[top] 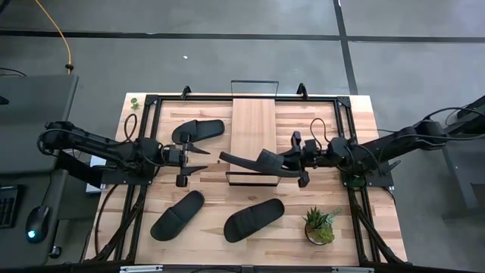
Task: Pick and place slides into the shelf
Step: Put the black slide on the shelf
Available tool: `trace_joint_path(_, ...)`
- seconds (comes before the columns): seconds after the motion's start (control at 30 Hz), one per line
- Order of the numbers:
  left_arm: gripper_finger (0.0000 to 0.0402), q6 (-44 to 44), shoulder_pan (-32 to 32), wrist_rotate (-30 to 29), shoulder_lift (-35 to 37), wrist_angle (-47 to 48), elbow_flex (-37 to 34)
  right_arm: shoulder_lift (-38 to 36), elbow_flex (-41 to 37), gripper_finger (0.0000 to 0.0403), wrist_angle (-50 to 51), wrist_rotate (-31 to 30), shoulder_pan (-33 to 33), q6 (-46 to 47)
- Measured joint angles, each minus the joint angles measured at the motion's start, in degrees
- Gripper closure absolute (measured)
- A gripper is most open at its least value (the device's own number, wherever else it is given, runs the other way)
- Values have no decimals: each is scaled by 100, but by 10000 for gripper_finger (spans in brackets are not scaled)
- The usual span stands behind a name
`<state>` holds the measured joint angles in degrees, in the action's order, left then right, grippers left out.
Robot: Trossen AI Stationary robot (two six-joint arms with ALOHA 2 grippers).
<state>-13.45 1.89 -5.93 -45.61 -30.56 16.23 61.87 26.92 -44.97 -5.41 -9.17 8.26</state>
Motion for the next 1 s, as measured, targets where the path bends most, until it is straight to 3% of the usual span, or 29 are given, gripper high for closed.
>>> trace_joint_path(0.27, 204, 102, 0, -4, -11, -343, 0, 405, 73, 403, -331, -2, 22, 74)
trace_joint_path(0.53, 204, 351, 0, 0, -66, -572, 0, 1131, 802, 403, 1, 295, 22, 42)
trace_joint_path(1.0, 204, 686, 4, 424, -78, -702, 0, 2146, 1661, 403, 214, 248, 28, -274)
